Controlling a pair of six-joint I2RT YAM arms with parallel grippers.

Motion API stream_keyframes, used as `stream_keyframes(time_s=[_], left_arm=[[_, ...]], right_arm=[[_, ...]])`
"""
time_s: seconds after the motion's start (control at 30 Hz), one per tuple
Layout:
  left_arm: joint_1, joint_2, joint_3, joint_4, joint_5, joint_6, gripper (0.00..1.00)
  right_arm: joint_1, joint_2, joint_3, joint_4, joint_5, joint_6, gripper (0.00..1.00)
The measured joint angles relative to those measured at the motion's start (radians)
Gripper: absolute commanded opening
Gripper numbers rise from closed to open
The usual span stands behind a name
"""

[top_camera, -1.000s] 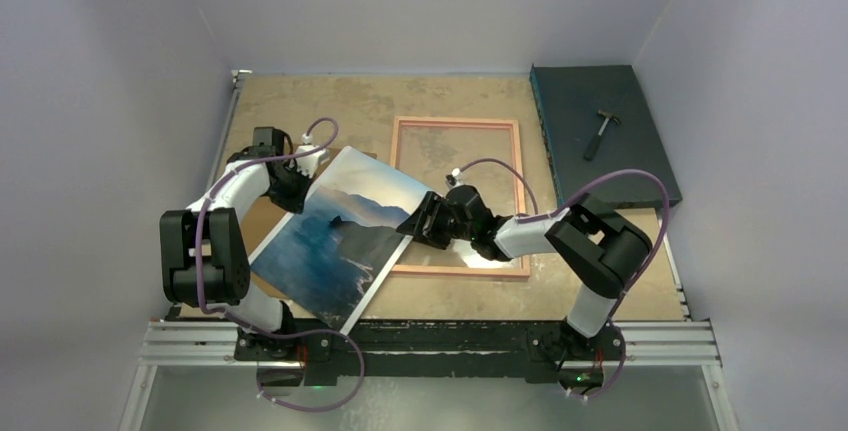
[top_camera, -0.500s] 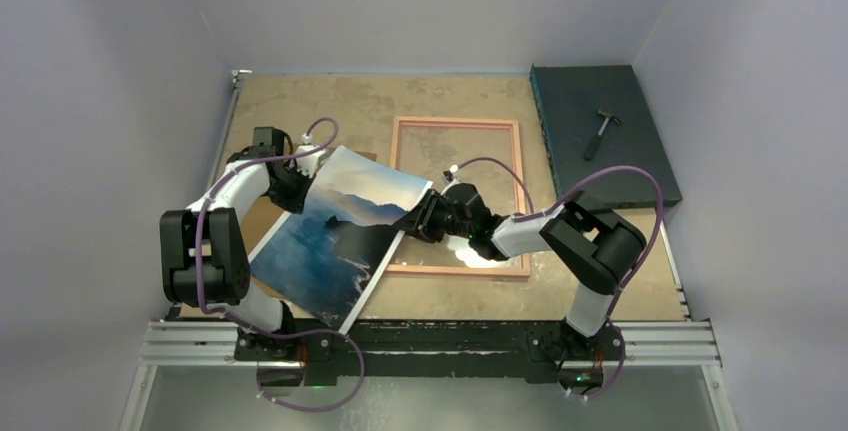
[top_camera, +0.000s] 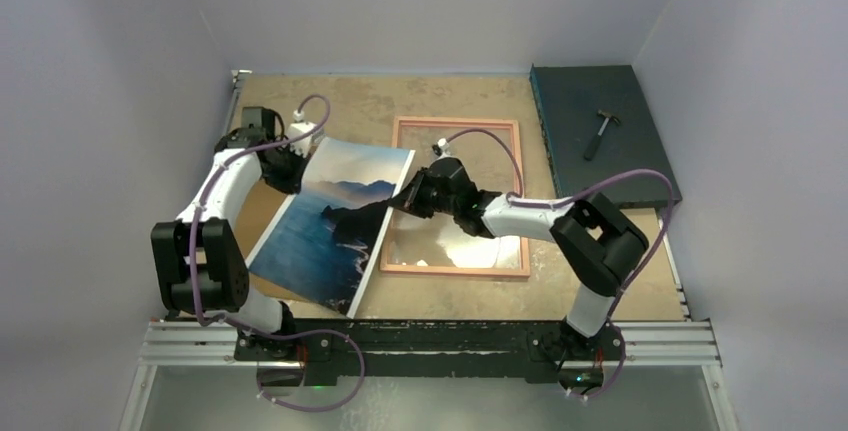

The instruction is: Put the photo into the frame

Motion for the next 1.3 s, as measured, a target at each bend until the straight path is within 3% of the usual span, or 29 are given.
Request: stream_keyframes(time_s=[0.07,0.37,0.43,0.5,0.63,0.83,0.97,1.3], left_arm=[[0.009,-0.006,0.064,-0.021,0.003,-0.01,0.28],[0.106,-0.111,0.349,-0.063,0.003,-0.037,0.33],[0.112,-0.135,0.369,-0.067,0.003,-0.043,0.34],[0.112,-0.153,0.37,-0.075,0.002,-0.049,0.43],[0.112,-0.167,0.37,-0.093,-0.018,-0.072,0.44],[0.112,-0.169,0.37,-0.108,-0.044,-0.091,0.44],[0.112,-0.17,0.37,-0.109,-0.053,-0.095,0.44],[0.112,-0.177,0.347,-0.109,-0.079,-0.114,0.44]], right_arm=[[0.0,-0.038,0.033,-0.101,0.038,-0.042,0.0],[0.0,-0.352,0.485,-0.639,0.328,-0.341,0.0],[0.0,-0.413,0.58,-0.752,0.409,-0.413,0.0],[0.0,-0.448,0.653,-0.861,0.476,-0.464,0.0],[0.0,-0.463,0.79,-1.094,0.595,-0.549,0.0],[0.082,-0.274,1.138,-1.418,0.755,-0.628,0.0],[0.167,-0.127,1.293,-1.499,0.814,-0.676,0.0],[0.279,0.214,1.235,-1.554,0.844,-0.71,0.0]])
